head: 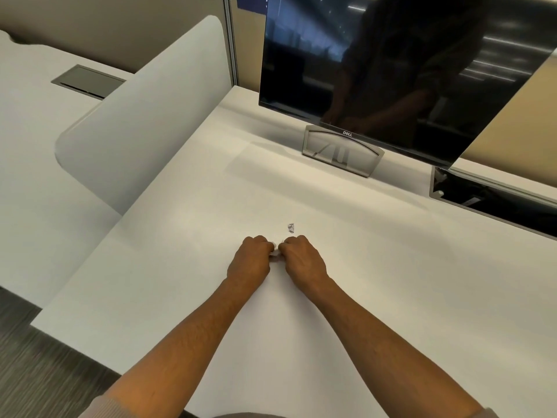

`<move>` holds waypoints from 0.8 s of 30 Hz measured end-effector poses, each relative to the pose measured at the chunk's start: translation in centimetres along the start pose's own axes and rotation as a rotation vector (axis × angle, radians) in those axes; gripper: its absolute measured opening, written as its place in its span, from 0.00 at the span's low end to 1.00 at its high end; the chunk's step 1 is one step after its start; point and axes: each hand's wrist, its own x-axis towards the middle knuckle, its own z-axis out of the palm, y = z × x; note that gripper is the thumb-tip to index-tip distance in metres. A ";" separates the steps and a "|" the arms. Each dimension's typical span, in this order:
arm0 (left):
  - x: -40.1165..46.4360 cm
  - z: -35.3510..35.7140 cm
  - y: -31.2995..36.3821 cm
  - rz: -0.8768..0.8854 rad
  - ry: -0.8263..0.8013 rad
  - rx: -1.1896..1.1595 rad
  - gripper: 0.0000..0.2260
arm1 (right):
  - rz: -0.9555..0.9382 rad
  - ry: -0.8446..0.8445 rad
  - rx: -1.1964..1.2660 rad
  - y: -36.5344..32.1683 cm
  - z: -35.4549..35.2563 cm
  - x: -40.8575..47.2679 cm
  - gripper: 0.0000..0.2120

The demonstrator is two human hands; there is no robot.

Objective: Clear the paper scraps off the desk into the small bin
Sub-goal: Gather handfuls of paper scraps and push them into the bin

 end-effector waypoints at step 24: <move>-0.5 -1.6 5.3 -0.369 0.065 -1.066 0.07 | 0.438 0.338 1.423 8.7 -3.4 -7.6 0.06</move>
